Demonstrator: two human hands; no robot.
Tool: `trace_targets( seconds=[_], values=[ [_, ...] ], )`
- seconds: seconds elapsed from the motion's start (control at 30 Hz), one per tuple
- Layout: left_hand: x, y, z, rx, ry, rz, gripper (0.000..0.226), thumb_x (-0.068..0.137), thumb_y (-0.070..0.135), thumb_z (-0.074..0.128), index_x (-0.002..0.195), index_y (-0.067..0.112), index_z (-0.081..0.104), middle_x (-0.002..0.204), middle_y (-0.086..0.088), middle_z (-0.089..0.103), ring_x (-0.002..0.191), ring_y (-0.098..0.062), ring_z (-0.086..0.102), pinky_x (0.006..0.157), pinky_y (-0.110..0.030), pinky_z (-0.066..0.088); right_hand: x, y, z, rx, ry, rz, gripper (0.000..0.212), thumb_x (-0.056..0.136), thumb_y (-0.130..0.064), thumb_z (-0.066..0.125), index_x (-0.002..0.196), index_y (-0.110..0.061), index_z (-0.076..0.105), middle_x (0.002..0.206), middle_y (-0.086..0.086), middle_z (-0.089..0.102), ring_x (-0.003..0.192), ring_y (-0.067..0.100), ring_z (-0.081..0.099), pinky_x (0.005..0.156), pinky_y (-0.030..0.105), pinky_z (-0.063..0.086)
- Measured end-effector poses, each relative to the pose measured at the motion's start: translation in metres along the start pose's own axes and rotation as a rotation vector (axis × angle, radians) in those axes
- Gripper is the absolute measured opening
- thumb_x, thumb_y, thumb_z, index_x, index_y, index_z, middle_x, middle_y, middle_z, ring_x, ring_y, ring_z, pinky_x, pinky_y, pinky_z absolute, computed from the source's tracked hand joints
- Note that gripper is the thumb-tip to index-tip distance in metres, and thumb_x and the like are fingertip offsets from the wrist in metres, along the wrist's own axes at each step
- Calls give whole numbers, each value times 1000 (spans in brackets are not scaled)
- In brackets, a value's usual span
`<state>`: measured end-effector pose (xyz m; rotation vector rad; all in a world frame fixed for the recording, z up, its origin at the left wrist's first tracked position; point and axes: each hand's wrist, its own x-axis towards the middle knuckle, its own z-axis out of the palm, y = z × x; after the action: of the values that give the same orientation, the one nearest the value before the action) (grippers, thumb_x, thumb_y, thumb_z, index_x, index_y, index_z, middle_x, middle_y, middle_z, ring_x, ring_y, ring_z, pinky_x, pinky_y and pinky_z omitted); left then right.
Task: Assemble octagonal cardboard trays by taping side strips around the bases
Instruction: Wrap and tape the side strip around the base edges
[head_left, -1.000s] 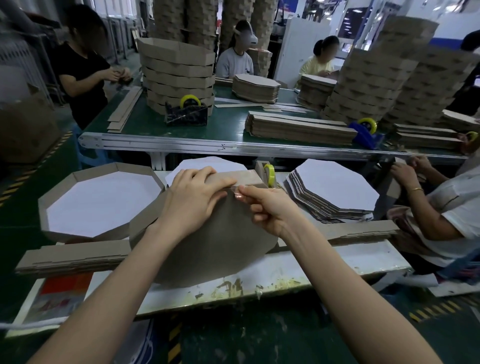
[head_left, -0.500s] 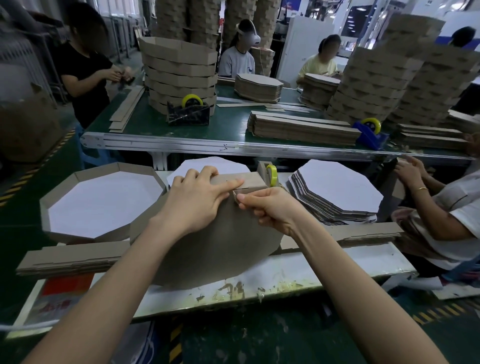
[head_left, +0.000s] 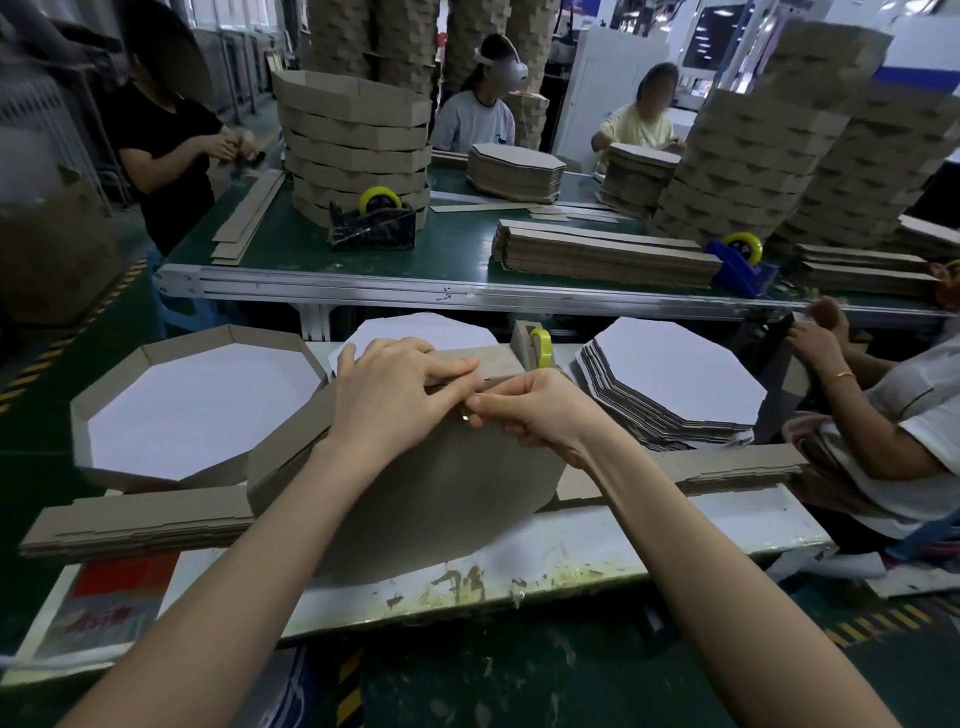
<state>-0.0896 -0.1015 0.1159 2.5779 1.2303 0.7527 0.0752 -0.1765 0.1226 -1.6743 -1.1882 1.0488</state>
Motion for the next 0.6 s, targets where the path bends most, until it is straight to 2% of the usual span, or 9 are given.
trace_targets(
  seconds=[0.1,0.2,0.27,0.33,0.4,0.47,0.53,0.6],
  values=[
    [-1,0,1,25,12,31,40,87,70,41,118,54,60,112,9,65,111,-20,54,100,-47,35,-1,-3,-6,-197,-28,7,13,80,-25,81,73,-14,80,56,-5,64,48,7,38,43,17,33],
    [-1,-2,2,65,25,46,42,86,70,43,121,53,60,96,9,63,101,-21,56,91,-40,38,-5,-4,-11,-357,-93,35,19,83,-25,77,72,-9,79,58,-4,68,45,5,41,44,17,36],
    [1,-3,3,84,28,57,42,85,70,45,122,54,59,93,9,61,97,-19,55,81,-35,37,-7,-8,-17,-252,8,-33,20,88,-25,72,71,-15,78,57,-2,64,46,6,40,45,17,32],
    [2,-4,4,88,19,67,44,84,71,46,124,54,56,91,11,59,95,-18,53,76,-34,35,-4,-13,-26,-56,196,-137,25,92,-25,68,70,-17,76,54,0,53,48,10,37,44,18,28],
    [2,-5,5,109,14,90,48,84,71,47,128,54,53,94,12,59,97,-17,53,76,-34,35,3,-18,-32,56,340,-223,27,94,-24,64,71,-13,74,54,0,49,48,11,38,43,18,29],
    [1,-6,5,138,15,100,51,84,70,47,132,53,49,102,13,61,100,-17,52,78,-35,36,11,-18,-30,-26,408,-278,23,95,-21,62,79,-10,76,60,-1,59,52,8,46,50,17,38],
    [1,-7,6,177,20,101,56,84,71,46,136,51,44,111,15,60,105,-16,51,80,-34,36,19,-13,-27,-85,394,-280,18,96,-20,61,94,-10,76,75,-4,68,61,1,54,63,15,43],
    [0,-8,8,248,2,108,68,83,72,49,144,46,33,128,17,54,116,-15,48,88,-35,36,26,-7,-26,-121,325,-244,20,98,-24,60,109,-15,74,91,-9,71,68,-7,57,71,14,44]
  ],
)
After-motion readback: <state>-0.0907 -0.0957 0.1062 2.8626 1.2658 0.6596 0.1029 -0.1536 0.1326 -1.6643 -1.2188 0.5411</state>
